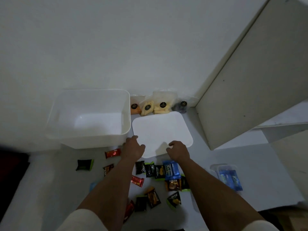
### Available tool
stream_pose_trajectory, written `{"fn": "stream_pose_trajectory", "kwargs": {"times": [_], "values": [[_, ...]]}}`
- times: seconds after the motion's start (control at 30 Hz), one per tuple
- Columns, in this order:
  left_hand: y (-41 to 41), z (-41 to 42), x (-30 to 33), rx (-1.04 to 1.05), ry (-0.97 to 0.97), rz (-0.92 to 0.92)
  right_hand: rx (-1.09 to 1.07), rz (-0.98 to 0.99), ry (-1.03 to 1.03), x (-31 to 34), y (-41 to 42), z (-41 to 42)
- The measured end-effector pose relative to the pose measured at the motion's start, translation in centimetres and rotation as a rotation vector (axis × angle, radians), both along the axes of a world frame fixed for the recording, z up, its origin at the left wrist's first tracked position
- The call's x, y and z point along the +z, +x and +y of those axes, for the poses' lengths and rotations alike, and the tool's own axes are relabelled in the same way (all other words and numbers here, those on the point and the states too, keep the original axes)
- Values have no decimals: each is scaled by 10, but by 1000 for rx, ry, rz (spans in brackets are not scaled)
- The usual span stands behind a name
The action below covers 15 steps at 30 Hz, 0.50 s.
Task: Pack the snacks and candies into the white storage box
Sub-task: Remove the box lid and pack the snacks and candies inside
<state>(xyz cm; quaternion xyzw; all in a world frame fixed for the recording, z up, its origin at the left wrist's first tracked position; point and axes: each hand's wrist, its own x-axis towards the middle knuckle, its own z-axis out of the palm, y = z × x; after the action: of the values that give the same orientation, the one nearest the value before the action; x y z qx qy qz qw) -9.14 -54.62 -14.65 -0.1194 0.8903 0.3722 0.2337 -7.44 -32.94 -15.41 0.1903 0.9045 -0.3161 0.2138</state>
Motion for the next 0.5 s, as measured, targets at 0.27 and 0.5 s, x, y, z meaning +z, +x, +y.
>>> {"fn": "stream_pose_trajectory", "kwargs": {"times": [0.27, 0.5], "values": [[-74, 38, 8, 168, 234, 114, -65, 122, -203, 37, -103, -12], [-150, 55, -51, 456, 199, 153, 34, 24, -398, -3, -189, -39]]}}
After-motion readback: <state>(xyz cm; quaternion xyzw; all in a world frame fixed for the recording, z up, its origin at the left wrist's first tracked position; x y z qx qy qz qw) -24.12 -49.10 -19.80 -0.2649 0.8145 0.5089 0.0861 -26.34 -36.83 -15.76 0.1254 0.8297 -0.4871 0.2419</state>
